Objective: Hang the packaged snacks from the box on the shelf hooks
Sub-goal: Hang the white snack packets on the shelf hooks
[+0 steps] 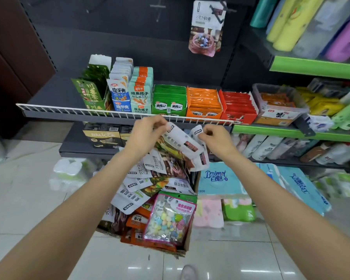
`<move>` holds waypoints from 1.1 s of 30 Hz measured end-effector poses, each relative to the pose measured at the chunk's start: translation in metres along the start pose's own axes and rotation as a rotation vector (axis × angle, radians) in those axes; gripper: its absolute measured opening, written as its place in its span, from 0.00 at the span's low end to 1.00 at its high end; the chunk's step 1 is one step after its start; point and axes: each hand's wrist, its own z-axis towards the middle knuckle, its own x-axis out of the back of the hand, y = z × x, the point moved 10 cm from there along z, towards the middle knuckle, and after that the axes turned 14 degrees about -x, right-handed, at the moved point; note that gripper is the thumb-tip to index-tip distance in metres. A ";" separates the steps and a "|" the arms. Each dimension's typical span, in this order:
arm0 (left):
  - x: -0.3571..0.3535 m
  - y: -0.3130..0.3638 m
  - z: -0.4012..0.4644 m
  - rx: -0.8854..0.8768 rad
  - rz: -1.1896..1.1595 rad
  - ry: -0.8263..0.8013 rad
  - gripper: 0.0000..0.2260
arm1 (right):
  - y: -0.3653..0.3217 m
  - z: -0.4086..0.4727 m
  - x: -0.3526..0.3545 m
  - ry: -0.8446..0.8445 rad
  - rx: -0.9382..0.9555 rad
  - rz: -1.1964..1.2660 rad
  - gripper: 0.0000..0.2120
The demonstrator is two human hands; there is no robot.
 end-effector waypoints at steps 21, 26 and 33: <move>0.092 0.072 0.094 0.005 0.079 0.459 0.06 | -0.094 0.036 0.127 0.137 0.245 0.291 0.07; 0.082 0.076 0.136 0.037 0.127 0.541 0.06 | -0.095 0.082 0.165 0.248 0.290 0.324 0.15; 0.079 0.069 0.179 0.124 0.225 0.671 0.09 | -0.091 0.154 0.192 0.207 0.342 0.326 0.04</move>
